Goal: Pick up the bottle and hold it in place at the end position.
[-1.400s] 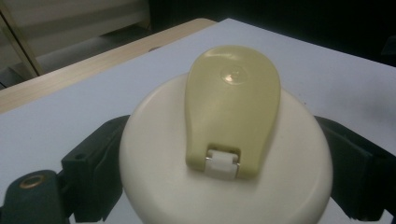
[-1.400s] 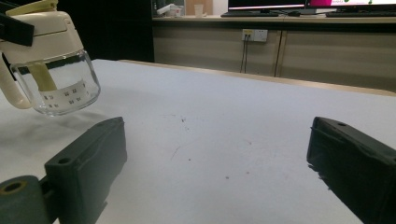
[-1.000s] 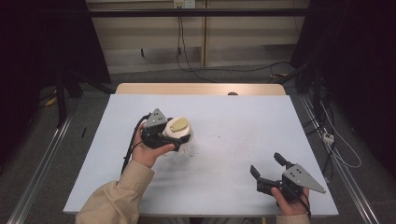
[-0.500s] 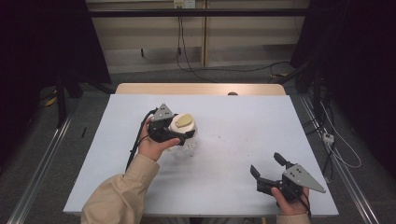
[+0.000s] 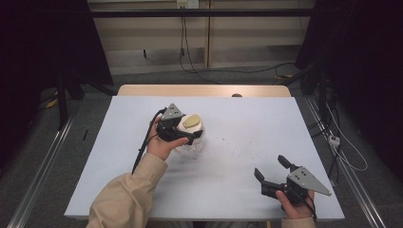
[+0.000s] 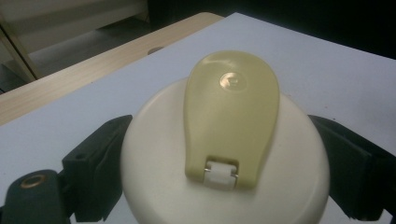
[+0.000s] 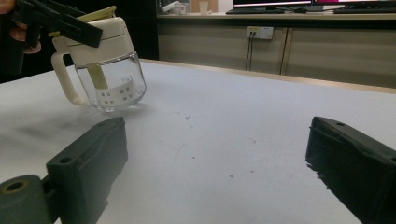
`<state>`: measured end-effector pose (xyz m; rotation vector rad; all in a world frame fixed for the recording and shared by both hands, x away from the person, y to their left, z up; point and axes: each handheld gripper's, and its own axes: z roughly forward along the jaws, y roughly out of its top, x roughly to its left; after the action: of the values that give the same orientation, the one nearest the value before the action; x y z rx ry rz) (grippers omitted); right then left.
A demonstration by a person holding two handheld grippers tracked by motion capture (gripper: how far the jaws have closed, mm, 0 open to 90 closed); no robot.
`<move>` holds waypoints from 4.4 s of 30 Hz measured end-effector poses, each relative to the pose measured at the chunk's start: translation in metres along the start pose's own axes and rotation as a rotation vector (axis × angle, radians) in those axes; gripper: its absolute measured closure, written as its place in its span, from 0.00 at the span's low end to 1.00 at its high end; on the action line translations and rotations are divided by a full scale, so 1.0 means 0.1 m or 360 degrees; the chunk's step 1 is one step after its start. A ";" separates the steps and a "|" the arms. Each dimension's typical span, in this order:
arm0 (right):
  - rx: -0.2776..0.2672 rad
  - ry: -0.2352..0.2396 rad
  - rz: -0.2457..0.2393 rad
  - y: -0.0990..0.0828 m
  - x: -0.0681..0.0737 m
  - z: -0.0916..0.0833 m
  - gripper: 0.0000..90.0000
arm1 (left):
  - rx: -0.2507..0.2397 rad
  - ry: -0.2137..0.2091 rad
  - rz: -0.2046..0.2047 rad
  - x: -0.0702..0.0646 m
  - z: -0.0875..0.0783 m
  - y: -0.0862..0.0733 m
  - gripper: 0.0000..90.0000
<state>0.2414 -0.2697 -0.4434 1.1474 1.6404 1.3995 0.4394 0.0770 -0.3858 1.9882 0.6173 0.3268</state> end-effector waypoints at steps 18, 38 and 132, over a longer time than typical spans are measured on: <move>-0.0008 -0.0004 0.0001 0.01 0.00 -0.01 0.06 | 0.0033 0.0003 0.0035 -0.04 0.23 0.10 0.13; -0.0008 0.0006 -0.0005 0.01 0.00 0.00 0.06 | 0.0063 0.0028 0.0018 0.01 0.37 0.11 0.13; 0.0111 0.0159 -0.0079 0.39 0.23 0.61 0.06 | -0.0039 -0.0028 -0.0014 0.06 0.00 0.11 0.10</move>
<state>0.2954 -0.2240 -0.4155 1.0836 1.7879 1.3978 0.4478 0.0763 -0.3765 1.9621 0.6080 0.3098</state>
